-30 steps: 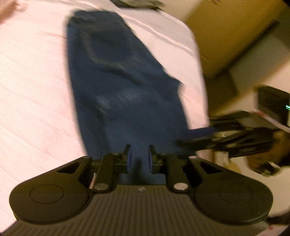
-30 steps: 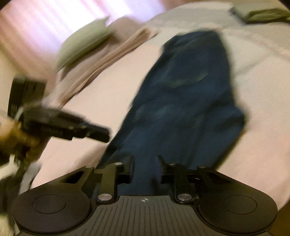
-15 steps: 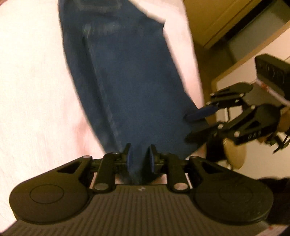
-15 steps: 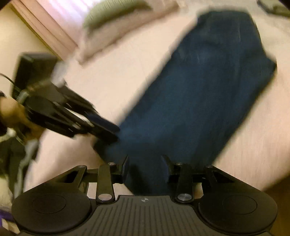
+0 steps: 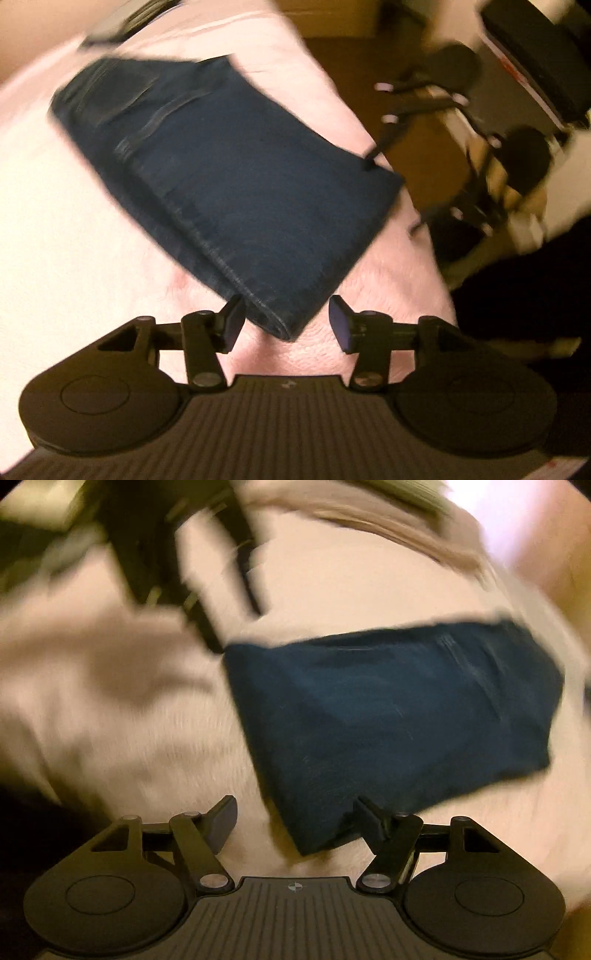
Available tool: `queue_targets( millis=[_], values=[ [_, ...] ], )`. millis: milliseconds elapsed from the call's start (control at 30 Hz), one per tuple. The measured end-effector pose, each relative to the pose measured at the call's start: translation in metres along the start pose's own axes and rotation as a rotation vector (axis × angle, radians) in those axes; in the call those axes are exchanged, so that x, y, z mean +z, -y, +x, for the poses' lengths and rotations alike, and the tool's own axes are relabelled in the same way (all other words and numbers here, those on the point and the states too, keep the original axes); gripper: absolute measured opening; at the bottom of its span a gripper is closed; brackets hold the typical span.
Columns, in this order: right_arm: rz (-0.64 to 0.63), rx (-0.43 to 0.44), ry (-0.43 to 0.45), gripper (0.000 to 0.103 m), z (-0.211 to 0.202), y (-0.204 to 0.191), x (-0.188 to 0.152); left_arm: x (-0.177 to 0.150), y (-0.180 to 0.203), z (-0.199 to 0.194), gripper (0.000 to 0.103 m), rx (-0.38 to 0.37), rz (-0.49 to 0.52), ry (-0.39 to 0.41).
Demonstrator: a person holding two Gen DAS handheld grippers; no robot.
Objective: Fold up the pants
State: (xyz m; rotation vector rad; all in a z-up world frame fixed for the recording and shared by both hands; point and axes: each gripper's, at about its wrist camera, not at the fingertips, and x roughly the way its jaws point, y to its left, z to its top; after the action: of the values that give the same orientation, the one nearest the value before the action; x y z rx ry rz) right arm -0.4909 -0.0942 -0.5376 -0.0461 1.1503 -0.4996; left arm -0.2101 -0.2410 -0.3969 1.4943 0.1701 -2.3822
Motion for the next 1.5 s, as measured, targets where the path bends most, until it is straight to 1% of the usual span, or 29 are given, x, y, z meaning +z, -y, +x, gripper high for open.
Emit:
queue_targets(
  millis=[33, 67, 100, 133, 200, 267, 300, 333, 367, 400, 433, 467, 533, 567, 667, 800, 900, 1000, 1067, 1133, 1233, 1300, 1433, 1500],
  values=[
    [-0.053, -0.034, -0.004, 0.049, 0.007, -0.006, -0.001, 0.0, 0.006, 0.005, 0.047, 0.013, 0.053, 0.005],
    [-0.095, -0.062, -0.01, 0.041, 0.013, -0.011, -0.002, -0.001, 0.011, 0.009, 0.05, 0.037, 0.115, 0.012],
    [-0.116, -0.072, -0.019, 0.031, 0.016, -0.011, -0.003, 0.0, 0.018, 0.013, 0.051, 0.048, 0.178, 0.014],
    [-0.123, -0.08, -0.016, 0.028, 0.016, -0.01, -0.003, 0.001, 0.025, 0.019, 0.052, 0.051, 0.233, 0.009],
    [-0.065, -0.057, -0.008, 0.016, 0.007, 0.001, 0.001, -0.002, 0.033, 0.026, 0.053, 0.087, 0.32, 0.006],
    [-0.022, -0.045, 0.003, 0.014, -0.008, 0.014, 0.009, -0.002, 0.039, 0.031, 0.053, 0.14, 0.403, -0.009],
    [-0.011, -0.045, 0.007, 0.013, -0.022, 0.019, 0.012, 0.001, 0.039, 0.034, 0.05, 0.167, 0.431, -0.011],
    [-0.005, -0.046, 0.011, 0.013, -0.03, 0.024, 0.017, 0.003, 0.039, 0.034, 0.044, 0.204, 0.459, -0.009],
    [0.002, -0.048, 0.015, 0.013, -0.038, 0.029, 0.02, 0.004, 0.039, 0.031, 0.04, 0.23, 0.479, -0.009],
    [0.003, -0.055, 0.018, 0.013, -0.043, 0.033, 0.022, 0.007, 0.036, 0.027, 0.036, 0.237, 0.49, -0.006],
    [0.002, -0.059, 0.019, 0.012, -0.047, 0.036, 0.027, 0.009, 0.034, 0.023, 0.028, 0.235, 0.492, -0.008],
    [-0.002, -0.058, 0.019, 0.012, -0.051, 0.04, 0.03, 0.013, 0.032, 0.02, 0.024, 0.234, 0.492, -0.012],
    [-0.016, -0.038, 0.015, 0.012, -0.063, 0.041, 0.033, 0.023, 0.03, 0.011, 0.018, 0.215, 0.483, -0.022],
    [-0.025, -0.025, 0.018, 0.011, -0.072, 0.042, 0.034, 0.026, 0.03, 0.003, 0.017, 0.205, 0.479, -0.019],
    [-0.03, 0.023, 0.028, 0.011, -0.103, 0.05, 0.035, 0.037, 0.037, -0.028, 0.017, 0.178, 0.473, -0.003],
    [-0.015, 0.087, 0.009, 0.011, -0.145, 0.046, 0.036, 0.044, 0.057, -0.063, 0.017, 0.095, 0.402, 0.003],
    [0.018, 0.173, -0.022, 0.011, -0.168, 0.04, 0.038, 0.044, 0.067, -0.084, 0.017, -0.009, 0.285, -0.005],
    [0.017, 0.218, -0.04, 0.011, -0.185, 0.047, 0.047, 0.049, 0.059, -0.098, 0.017, -0.097, 0.18, -0.01],
    [0.016, 0.208, -0.038, 0.011, -0.195, 0.066, 0.059, 0.06, 0.041, -0.11, 0.017, -0.119, 0.131, 0.007],
    [0.01, 0.183, -0.034, 0.011, -0.204, 0.091, 0.074, 0.075, 0.016, -0.125, 0.017, -0.12, 0.093, 0.035],
    [0.011, 0.15, -0.013, 0.011, -0.213, 0.139, 0.097, 0.104, -0.032, -0.144, 0.017, -0.118, 0.057, 0.066],
    [-0.012, 0.116, -0.004, 0.011, -0.216, 0.175, 0.111, 0.125, -0.065, -0.153, 0.017, -0.112, 0.036, 0.09],
    [-0.01, 0.106, 0.002, 0.011, -0.202, 0.244, 0.128, 0.171, -0.134, -0.148, 0.017, -0.097, 0.003, 0.103],
    [0.013, 0.129, -0.001, 0.011, -0.185, 0.284, 0.131, 0.192, -0.171, -0.135, 0.017, -0.099, -0.027, 0.1]
  ],
)
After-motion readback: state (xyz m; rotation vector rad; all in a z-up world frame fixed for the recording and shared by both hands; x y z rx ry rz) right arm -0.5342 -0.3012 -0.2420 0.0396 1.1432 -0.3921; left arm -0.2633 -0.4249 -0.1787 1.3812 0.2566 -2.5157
